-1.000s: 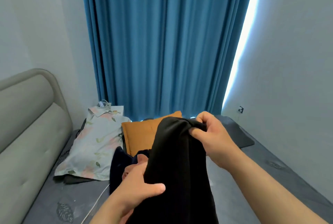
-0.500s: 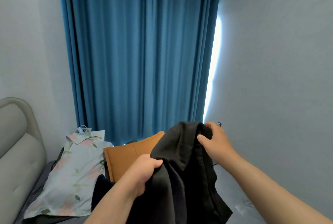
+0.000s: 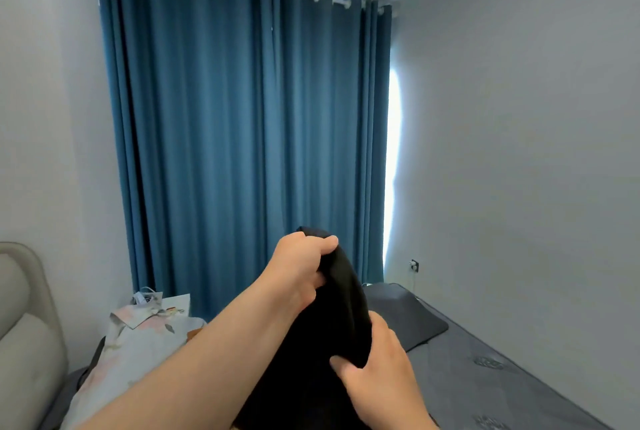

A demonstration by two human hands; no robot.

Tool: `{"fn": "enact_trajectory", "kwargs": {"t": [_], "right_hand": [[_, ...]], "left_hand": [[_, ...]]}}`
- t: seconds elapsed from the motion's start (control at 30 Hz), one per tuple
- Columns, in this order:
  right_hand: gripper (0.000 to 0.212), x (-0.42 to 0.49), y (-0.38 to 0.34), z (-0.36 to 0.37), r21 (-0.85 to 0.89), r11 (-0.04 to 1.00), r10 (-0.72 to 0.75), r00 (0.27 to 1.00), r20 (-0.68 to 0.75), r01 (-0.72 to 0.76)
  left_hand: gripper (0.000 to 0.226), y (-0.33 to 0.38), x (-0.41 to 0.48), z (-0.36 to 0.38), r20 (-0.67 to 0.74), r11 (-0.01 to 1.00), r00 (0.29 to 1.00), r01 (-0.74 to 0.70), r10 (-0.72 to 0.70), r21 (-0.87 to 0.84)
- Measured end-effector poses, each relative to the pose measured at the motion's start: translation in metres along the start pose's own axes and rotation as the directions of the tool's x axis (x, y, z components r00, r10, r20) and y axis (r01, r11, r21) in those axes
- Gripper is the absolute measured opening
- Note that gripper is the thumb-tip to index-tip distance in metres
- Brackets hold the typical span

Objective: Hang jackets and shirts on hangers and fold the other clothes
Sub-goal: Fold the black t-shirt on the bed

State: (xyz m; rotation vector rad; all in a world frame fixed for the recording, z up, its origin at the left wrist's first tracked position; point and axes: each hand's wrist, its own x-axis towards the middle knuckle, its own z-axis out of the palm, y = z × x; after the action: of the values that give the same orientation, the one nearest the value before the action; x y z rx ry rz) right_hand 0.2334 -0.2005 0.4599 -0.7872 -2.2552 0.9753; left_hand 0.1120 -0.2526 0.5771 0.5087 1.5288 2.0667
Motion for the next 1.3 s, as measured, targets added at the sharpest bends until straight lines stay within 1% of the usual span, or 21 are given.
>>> {"fn": "enact_trajectory", "kwargs": {"t": [0.07, 0.17, 0.23, 0.3, 0.37, 0.4, 0.43, 0.47, 0.53, 0.57, 0.63, 0.7, 0.77, 0.8, 0.93, 1.0, 1.07, 1.1, 1.17, 1.2, 1.3], "right_hand": [[0.016, 0.016, 0.004, -0.017, 0.025, 0.998, -0.049, 0.998, -0.048, 0.050], [0.017, 0.047, -0.001, -0.058, 0.067, 0.983, -0.172, 0.985, 0.003, 0.171], [0.022, 0.066, -0.014, -0.087, 0.055, 0.979, -0.200, 0.973, 0.115, 0.195], [0.024, 0.083, -0.029, -0.106, -0.015, 0.976, -0.213, 0.970, 0.120, 0.216], [0.021, 0.083, -0.042, -0.116, -0.186, 0.940, -0.299, 0.953, -0.054, 0.285], [0.026, 0.072, -0.049, -0.117, -0.237, 0.908, -0.390, 0.905, -0.171, 0.347], [0.042, 0.057, -0.055, -0.114, -0.253, 0.866, -0.489, 0.838, -0.241, 0.432], [0.066, 0.038, -0.060, -0.109, -0.268, 0.825, -0.558, 0.796, -0.236, 0.498], [0.108, 0.012, -0.062, -0.091, -0.385, 0.800, -0.530, 0.843, -0.093, 0.461], [0.114, 0.009, -0.055, -0.079, -0.469, 0.774, -0.502, 0.864, -0.048, 0.424], [0.101, 0.022, -0.042, -0.070, -0.516, 0.759, -0.504, 0.860, -0.080, 0.397], [0.064, 0.042, -0.035, -0.085, -0.265, 0.857, -0.501, 0.835, -0.227, 0.443], [0.027, 0.063, -0.037, -0.114, -0.095, 0.921, -0.387, 0.871, -0.303, 0.377], [0.018, 0.072, -0.042, -0.129, -0.020, 0.938, -0.334, 0.891, -0.309, 0.345], [0.016, 0.105, -0.074, -0.164, 0.249, 0.938, -0.188, 0.958, -0.218, 0.241], [0.012, 0.122, -0.085, -0.166, 0.413, 0.892, -0.123, 0.978, -0.166, 0.182], [0.010, 0.133, -0.096, -0.165, 0.562, 0.819, -0.066, 0.992, -0.105, 0.114], [0.012, 0.137, -0.101, -0.164, 0.627, 0.775, -0.045, 0.997, -0.069, 0.078], [0.020, 0.143, -0.107, -0.162, 0.708, 0.706, -0.016, 1.000, 0.023, -0.005], [0.026, 0.144, -0.109, -0.161, 0.731, 0.679, 0.000, 0.997, 0.080, -0.058], [0.038, 0.149, -0.110, -0.157, 0.768, 0.606, 0.043, 0.973, 0.225, -0.204]], "left_hand": [[0.009, 0.015, -0.001, -0.001, 0.001, 0.973, 0.988, -0.150, 0.152, 0.178], [0.022, 0.040, 0.002, -0.006, -0.015, 0.858, 0.928, -0.338, 0.372, 0.387], [0.028, 0.057, 0.008, -0.007, -0.007, 0.837, 0.930, -0.327, 0.367, 0.439], [0.023, 0.072, 0.012, -0.002, -0.010, 0.912, 0.961, -0.258, 0.275, 0.320], [0.013, 0.084, 0.015, 0.007, -0.048, 0.980, 0.982, -0.181, 0.185, 0.078], [0.009, 0.090, 0.016, 0.012, -0.056, 0.987, 0.987, -0.156, 0.154, -0.042], [0.009, 0.095, 0.016, 0.016, -0.058, 0.980, 0.989, -0.140, 0.133, -0.142], [0.008, 0.099, 0.015, 0.020, -0.056, 0.968, 0.991, -0.131, 0.122, -0.215], [0.006, 0.104, 0.011, 0.028, -0.042, 0.949, 0.992, -0.125, 0.117, -0.289], [0.006, 0.105, 0.010, 0.031, -0.034, 0.946, 0.992, -0.123, 0.118, -0.299], [0.005, 0.106, 0.008, 0.037, -0.019, 0.946, 0.993, -0.116, 0.116, -0.303], [0.006, 0.108, 0.008, 0.038, -0.018, 0.942, 0.992, -0.122, 0.123, -0.314], [0.009, 0.113, 0.014, 0.032, -0.048, 0.934, 0.989, -0.150, 0.142, -0.323], [0.009, 0.114, 0.019, 0.027, -0.059, 0.935, 0.986, -0.164, 0.153, -0.315], [0.012, 0.104, 0.030, 0.018, -0.006, 0.980, 0.986, -0.166, 0.166, -0.110], [0.047, 0.089, 0.024, 0.019, 0.065, 0.977, 0.984, -0.173, 0.166, 0.124], [0.092, 0.069, 0.016, 0.019, 0.159, 0.852, 0.942, -0.336, 0.297, 0.402], [0.102, 0.057, 0.010, 0.019, 0.273, 0.751, 0.889, -0.457, 0.367, 0.477], [0.101, 0.035, 0.001, 0.022, 0.511, 0.583, 0.761, -0.641, 0.399, 0.499], [0.097, 0.026, 0.000, 0.024, 0.554, 0.514, 0.727, -0.683, 0.406, 0.519], [0.094, 0.013, 0.009, 0.030, 0.424, 0.390, 0.688, -0.702, 0.589, 0.596]]}}
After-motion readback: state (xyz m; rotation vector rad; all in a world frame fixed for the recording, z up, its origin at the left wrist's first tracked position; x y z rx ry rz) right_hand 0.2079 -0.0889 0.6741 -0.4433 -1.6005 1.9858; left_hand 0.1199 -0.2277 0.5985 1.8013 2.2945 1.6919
